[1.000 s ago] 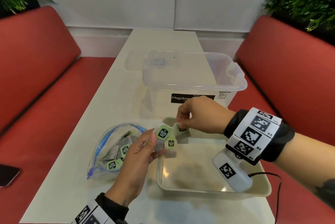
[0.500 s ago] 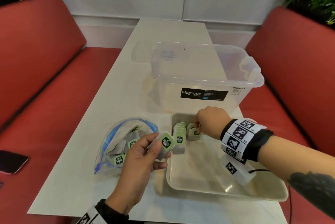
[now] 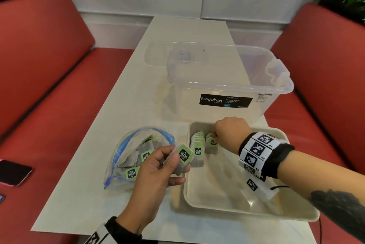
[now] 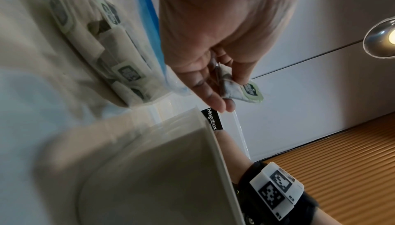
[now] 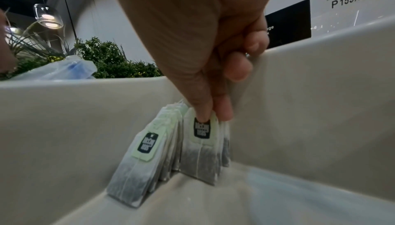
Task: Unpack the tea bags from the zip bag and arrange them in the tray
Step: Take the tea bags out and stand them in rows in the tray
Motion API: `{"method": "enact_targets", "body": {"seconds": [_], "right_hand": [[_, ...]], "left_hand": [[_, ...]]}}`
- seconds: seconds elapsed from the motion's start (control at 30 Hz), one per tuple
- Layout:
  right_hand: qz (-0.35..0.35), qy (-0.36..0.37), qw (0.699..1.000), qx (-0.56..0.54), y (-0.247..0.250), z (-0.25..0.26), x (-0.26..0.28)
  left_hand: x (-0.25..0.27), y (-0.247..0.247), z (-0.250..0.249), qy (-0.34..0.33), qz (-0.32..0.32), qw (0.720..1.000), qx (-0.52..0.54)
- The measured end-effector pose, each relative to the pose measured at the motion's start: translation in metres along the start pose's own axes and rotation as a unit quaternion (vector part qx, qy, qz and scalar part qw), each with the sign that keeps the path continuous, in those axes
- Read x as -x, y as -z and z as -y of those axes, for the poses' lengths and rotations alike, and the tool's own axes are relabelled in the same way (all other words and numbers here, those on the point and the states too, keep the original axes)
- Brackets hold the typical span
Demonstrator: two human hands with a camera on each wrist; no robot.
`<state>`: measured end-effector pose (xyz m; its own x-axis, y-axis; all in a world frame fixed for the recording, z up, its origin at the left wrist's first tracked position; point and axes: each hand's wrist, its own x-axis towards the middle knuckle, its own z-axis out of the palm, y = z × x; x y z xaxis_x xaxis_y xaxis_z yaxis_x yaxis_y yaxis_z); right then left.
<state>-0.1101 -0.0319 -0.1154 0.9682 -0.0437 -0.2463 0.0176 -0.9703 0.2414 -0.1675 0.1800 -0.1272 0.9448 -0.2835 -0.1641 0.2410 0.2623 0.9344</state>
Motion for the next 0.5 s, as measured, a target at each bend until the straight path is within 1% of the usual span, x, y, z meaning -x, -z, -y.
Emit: {"method": "enact_targets", "body": {"seconds": [0.1, 0.2, 0.27, 0.33, 0.4, 0.43, 0.5], "right_hand": [[-0.009, 0.000, 1.000, 0.006, 0.000, -0.001, 0.002], [-0.027, 0.004, 1.000, -0.015, 0.005, -0.004, 0.006], [-0.051, 0.007, 0.997, -0.050, 0.013, -0.008, 0.011], [-0.089, 0.020, 0.989, -0.115, 0.026, -0.010, 0.020], [-0.119, 0.054, 0.970, -0.207, 0.042, -0.006, 0.034], [-0.123, 0.077, 0.953, -0.265, 0.051, -0.002, 0.042], [-0.105, 0.121, 0.913, -0.376, 0.067, 0.008, 0.057]], "left_hand": [[0.000, -0.002, -0.001, -0.001, 0.000, 1.000, 0.001], [-0.002, -0.004, -0.003, -0.004, -0.005, 1.000, 0.009], [-0.003, -0.006, -0.005, -0.002, -0.013, 0.999, 0.031], [-0.005, -0.009, -0.007, 0.005, -0.019, 0.998, 0.061], [-0.006, -0.012, -0.009, 0.010, -0.019, 0.997, 0.081], [-0.007, -0.014, -0.009, 0.010, -0.017, 0.996, 0.085], [-0.007, -0.018, -0.010, 0.010, -0.012, 0.996, 0.088]]}}
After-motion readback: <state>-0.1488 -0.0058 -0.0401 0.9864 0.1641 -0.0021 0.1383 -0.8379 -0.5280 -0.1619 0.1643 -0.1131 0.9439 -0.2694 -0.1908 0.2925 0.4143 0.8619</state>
